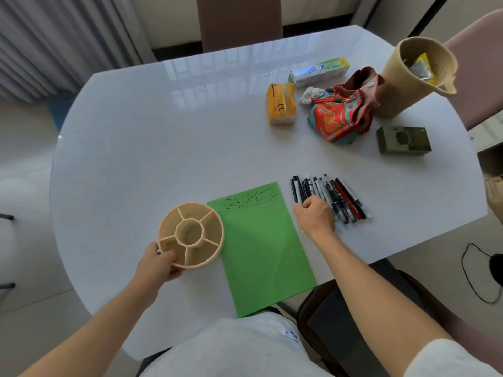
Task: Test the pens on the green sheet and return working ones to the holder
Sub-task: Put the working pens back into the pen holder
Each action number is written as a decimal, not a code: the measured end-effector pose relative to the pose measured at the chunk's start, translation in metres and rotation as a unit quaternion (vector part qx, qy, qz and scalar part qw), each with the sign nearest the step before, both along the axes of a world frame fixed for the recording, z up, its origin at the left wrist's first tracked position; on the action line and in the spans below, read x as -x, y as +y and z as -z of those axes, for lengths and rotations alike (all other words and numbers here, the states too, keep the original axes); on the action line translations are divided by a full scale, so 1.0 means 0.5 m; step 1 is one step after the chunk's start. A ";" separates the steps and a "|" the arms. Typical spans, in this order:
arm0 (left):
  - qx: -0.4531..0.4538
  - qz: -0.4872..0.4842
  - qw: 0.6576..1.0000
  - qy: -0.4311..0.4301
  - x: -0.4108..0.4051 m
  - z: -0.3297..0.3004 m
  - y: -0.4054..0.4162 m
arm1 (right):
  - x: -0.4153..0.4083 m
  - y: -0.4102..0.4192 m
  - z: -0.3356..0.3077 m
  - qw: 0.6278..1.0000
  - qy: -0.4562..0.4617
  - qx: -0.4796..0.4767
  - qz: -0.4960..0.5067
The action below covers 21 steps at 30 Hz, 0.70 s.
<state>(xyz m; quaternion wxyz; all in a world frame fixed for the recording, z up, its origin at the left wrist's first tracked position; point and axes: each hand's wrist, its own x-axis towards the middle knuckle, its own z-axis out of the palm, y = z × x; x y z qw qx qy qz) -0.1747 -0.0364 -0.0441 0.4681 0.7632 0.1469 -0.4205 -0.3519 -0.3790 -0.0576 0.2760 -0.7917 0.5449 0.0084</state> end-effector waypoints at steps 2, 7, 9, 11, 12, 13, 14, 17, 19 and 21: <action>0.005 0.001 1.000 0.001 0.007 -0.002 -0.005 | 0.028 -0.015 -0.004 0.999 -0.028 -0.013 0.023; 0.018 0.002 1.000 0.005 0.018 -0.003 -0.031 | 0.083 -0.075 -0.003 0.998 -0.021 0.004 0.057; 0.022 0.009 1.000 0.002 0.021 -0.003 -0.043 | 0.085 -0.092 -0.001 0.999 -0.011 0.019 0.048; 0.024 0.014 1.000 -0.001 0.025 -0.002 -0.052 | 0.077 -0.102 0.000 0.999 0.010 0.028 0.029; 0.024 0.015 1.000 -0.002 0.026 -0.001 -0.056 | 0.072 -0.103 -0.001 0.999 0.025 0.030 0.019; 0.023 0.018 1.000 -0.003 0.027 0.000 -0.059 | 0.067 -0.104 -0.001 0.999 0.043 0.032 0.010; 0.022 0.020 1.000 -0.004 0.028 0.000 -0.060 | 0.062 -0.103 -0.001 0.998 0.061 0.034 0.003; 0.019 0.029 0.999 -0.005 0.026 0.002 -0.059 | 0.047 -0.101 0.000 0.995 0.091 0.035 -0.005; 0.016 0.034 0.999 -0.005 0.026 0.003 -0.057 | 0.036 -0.100 -0.001 0.995 0.099 0.021 -0.002; 0.015 0.035 0.999 -0.005 0.025 0.003 -0.056 | 0.024 -0.100 -0.002 0.994 0.106 -0.001 0.006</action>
